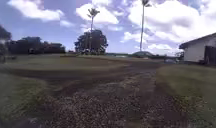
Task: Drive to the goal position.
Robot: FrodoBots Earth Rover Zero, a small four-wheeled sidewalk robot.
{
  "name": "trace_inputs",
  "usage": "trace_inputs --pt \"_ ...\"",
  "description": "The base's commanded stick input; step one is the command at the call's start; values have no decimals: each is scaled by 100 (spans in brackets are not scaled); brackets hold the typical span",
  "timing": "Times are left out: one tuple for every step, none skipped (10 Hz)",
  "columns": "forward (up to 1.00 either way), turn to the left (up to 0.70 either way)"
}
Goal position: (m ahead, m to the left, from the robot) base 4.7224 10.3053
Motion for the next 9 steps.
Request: trace_inputs --pt "50 0" --pt "50 0" --pt "50 0" --pt "50 0" --pt "50 0" --pt "50 0" --pt "50 0" --pt "50 0" --pt "50 0"
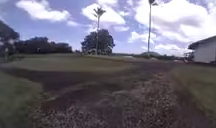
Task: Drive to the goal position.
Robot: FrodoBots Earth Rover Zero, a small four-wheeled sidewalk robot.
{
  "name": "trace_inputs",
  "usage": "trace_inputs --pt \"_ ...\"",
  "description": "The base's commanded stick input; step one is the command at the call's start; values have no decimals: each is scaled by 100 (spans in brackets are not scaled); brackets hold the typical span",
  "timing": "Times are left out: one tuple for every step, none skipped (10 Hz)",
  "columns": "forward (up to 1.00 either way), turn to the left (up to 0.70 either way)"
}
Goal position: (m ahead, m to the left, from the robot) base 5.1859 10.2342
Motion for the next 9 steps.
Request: trace_inputs --pt "50 0" --pt "50 0" --pt "50 16" --pt "50 50" --pt "50 50" --pt "50 50" --pt "50 50" --pt "50 50" --pt "50 50"
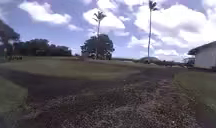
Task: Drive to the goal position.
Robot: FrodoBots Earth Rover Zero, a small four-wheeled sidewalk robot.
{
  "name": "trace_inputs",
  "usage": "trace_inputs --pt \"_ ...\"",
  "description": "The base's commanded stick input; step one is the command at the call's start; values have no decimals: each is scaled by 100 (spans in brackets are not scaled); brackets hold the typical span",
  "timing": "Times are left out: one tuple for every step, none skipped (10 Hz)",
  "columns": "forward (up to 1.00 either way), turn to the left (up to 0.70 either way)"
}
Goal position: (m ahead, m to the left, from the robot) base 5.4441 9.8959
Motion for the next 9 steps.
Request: trace_inputs --pt "50 50" --pt "50 50" --pt "50 50" --pt "50 50" --pt "50 50" --pt "50 50" --pt "50 50" --pt "50 40" --pt "50 11"
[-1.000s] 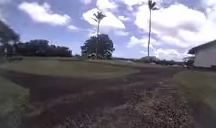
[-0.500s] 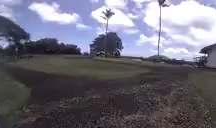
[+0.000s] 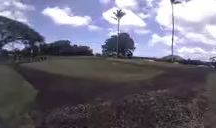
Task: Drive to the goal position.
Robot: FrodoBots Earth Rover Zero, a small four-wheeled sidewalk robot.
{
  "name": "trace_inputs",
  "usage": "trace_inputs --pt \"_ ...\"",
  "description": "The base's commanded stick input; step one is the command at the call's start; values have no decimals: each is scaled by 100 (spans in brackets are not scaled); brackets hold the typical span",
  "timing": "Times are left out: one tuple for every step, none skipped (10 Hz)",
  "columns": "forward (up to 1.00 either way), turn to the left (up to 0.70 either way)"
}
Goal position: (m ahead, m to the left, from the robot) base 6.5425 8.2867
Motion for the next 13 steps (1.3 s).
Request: trace_inputs --pt "50 0" --pt "50 0" --pt "50 0" --pt "50 0" --pt "50 0" --pt "50 0" --pt "50 0" --pt "50 0" --pt "50 0" --pt "50 4" --pt "50 37" --pt "50 50" --pt "50 50"
